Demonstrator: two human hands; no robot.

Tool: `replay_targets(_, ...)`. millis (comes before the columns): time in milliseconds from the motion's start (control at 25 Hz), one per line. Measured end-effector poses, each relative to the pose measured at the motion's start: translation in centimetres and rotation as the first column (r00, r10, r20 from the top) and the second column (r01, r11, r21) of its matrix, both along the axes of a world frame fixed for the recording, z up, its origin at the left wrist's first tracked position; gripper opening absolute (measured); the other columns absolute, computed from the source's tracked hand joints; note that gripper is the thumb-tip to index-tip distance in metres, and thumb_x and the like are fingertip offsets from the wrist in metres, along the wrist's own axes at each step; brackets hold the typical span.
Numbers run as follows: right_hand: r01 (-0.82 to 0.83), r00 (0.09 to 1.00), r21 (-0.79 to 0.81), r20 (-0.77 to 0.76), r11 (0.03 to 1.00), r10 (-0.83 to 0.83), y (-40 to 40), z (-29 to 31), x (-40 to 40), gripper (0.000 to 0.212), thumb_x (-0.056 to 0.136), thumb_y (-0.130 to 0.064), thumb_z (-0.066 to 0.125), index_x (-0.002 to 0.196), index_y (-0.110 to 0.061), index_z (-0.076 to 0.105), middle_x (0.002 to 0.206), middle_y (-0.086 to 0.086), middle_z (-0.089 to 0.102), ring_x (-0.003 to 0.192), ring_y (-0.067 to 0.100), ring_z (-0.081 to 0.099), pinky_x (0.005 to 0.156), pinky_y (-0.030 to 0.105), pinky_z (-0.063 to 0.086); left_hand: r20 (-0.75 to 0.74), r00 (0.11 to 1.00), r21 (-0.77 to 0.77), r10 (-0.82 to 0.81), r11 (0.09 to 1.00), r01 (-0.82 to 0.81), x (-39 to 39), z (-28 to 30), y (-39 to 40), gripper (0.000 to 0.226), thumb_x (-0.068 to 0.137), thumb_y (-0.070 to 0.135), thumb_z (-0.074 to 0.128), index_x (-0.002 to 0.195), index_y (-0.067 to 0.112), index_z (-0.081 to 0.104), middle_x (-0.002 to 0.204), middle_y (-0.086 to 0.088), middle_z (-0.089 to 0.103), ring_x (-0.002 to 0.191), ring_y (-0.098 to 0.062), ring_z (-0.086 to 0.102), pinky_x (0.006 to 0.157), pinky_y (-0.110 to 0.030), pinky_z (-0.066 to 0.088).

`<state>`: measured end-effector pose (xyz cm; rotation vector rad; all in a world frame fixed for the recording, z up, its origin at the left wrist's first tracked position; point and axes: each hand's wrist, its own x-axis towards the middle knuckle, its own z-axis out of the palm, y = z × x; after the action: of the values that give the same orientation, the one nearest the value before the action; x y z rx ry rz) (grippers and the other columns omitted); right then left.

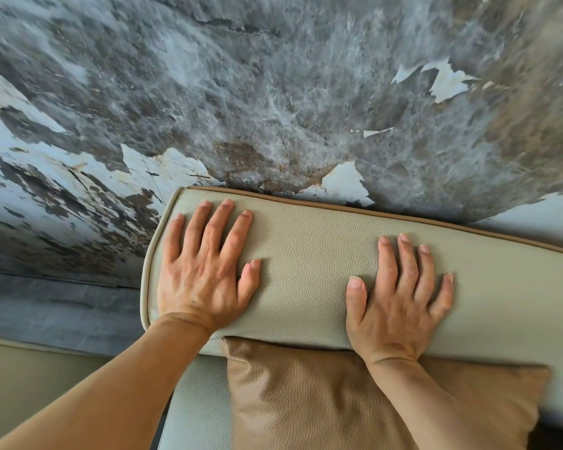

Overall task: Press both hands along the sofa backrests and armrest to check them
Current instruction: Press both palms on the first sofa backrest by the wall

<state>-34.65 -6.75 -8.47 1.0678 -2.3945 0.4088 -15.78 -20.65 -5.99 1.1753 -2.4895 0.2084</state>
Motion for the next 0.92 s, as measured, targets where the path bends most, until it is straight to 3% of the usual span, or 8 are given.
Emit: replay_targets(920,0.007,1.0,-0.001,-0.026,1.0,-0.007,-1.2,-0.7,-1.8,0.064,0.092,-0.054,0.023,0.143,-0.017,0.038,0.15,0.008,0.04,0.141,0.029,0.027,0.114,0.055,0.01,0.011,0.999,0.031,-0.043,0.999,0.043,-1.6,-0.4,-1.6,0.064,0.089,0.05,0.031,0.139,0.014,0.045,0.145,-0.014,0.046,0.134,-0.037,0.039,0.111,-0.058,0.027)
